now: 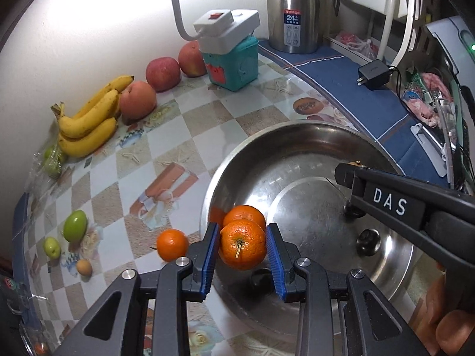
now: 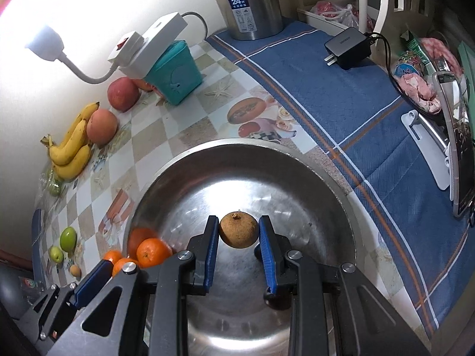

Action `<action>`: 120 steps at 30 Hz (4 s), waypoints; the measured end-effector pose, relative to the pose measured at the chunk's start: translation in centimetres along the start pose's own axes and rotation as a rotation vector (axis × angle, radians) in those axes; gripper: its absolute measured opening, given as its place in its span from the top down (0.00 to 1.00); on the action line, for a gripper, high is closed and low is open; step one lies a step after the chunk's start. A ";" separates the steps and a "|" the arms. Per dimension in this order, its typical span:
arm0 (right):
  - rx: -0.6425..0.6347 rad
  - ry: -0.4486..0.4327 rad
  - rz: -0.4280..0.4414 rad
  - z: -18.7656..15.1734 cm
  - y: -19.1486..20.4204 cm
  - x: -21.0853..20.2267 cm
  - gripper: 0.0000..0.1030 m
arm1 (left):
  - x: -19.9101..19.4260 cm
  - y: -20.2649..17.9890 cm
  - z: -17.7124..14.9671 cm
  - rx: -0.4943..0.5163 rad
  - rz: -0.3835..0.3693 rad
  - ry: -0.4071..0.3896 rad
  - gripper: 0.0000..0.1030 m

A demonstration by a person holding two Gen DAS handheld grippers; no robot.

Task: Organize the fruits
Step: 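Carry the mandarin and the brown pear over the steel plate with both grippers, then open both grippers to drop the mandarin and pear into the plate, then withdraw both open grippers from the plate toward the remaining fruit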

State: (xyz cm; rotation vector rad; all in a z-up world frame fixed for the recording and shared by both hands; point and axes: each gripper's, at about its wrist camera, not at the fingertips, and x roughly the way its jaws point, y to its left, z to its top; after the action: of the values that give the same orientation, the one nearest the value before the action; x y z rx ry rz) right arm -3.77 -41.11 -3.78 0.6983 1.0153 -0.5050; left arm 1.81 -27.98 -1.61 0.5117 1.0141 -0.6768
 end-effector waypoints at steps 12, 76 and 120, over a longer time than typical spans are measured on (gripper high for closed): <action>-0.001 -0.016 -0.003 -0.2 -0.9 2.3 0.72 | 0.3 -0.7 0.1 -0.009 0.013 -0.034 0.67; 0.006 0.011 -0.054 -0.1 -1.4 0.6 0.34 | -0.3 -0.2 0.6 -0.133 -0.040 0.026 0.37; -0.173 0.088 -0.069 -1.6 2.5 0.2 0.14 | 0.6 13.5 -3.4 -0.731 0.127 0.129 0.00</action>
State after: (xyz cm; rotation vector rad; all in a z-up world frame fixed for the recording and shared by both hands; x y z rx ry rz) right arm -2.95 -38.19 -3.77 0.5365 1.1544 -0.4434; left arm 9.69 -16.50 -2.57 -0.0253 1.2511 -0.1289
